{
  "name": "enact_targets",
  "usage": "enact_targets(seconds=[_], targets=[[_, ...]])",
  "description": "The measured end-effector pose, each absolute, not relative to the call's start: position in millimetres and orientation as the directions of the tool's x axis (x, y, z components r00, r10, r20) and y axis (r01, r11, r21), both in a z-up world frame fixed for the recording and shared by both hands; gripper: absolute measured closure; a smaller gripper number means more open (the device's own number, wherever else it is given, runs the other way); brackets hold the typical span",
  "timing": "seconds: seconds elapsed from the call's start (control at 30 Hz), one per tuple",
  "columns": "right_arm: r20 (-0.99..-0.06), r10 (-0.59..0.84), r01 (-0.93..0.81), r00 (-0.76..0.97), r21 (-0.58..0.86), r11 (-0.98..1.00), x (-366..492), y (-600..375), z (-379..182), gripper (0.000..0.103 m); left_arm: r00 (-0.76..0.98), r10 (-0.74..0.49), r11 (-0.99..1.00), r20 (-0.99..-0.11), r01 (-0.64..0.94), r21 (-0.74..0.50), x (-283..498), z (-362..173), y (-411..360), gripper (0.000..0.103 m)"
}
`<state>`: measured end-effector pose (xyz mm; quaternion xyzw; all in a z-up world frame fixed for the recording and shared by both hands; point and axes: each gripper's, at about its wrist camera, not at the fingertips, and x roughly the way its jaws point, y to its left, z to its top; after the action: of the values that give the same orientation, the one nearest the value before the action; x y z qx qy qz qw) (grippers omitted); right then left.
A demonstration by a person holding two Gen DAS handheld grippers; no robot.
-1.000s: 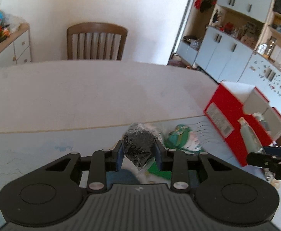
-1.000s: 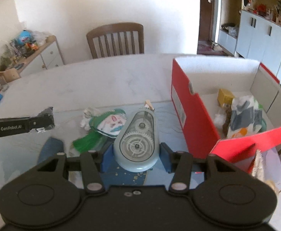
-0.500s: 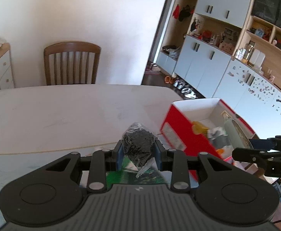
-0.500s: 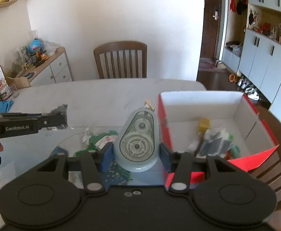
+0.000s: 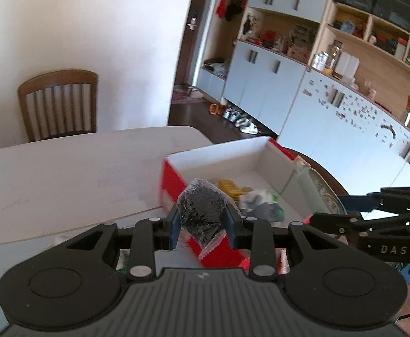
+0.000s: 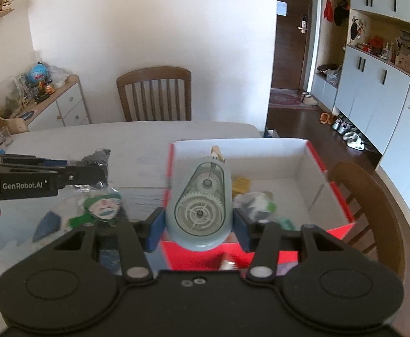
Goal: Organize objects
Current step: 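Lift the black mesh bag and tape dispenser and carry both over the shoebox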
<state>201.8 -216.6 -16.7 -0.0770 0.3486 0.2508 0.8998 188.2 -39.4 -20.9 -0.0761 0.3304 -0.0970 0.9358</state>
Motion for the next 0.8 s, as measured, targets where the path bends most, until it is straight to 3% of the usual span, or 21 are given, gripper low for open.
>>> enact_targets(seconds=[0.4, 0.8], targets=[[-0.68, 0.342, -0.477, 0.649, -0.014, 0.879, 253, -277, -40, 0.053, 0.725, -0.218, 0.976, -0.653, 0.165, -0.143, 253, -38, -121, 0.072], [-0.729, 0.356, -0.492, 0.584, 0.031, 0.87, 313, -292, -71, 0.053, 0.679, -0.182, 0.983, -0.711, 0.148, -0.11, 324, -60, -157, 0.071]])
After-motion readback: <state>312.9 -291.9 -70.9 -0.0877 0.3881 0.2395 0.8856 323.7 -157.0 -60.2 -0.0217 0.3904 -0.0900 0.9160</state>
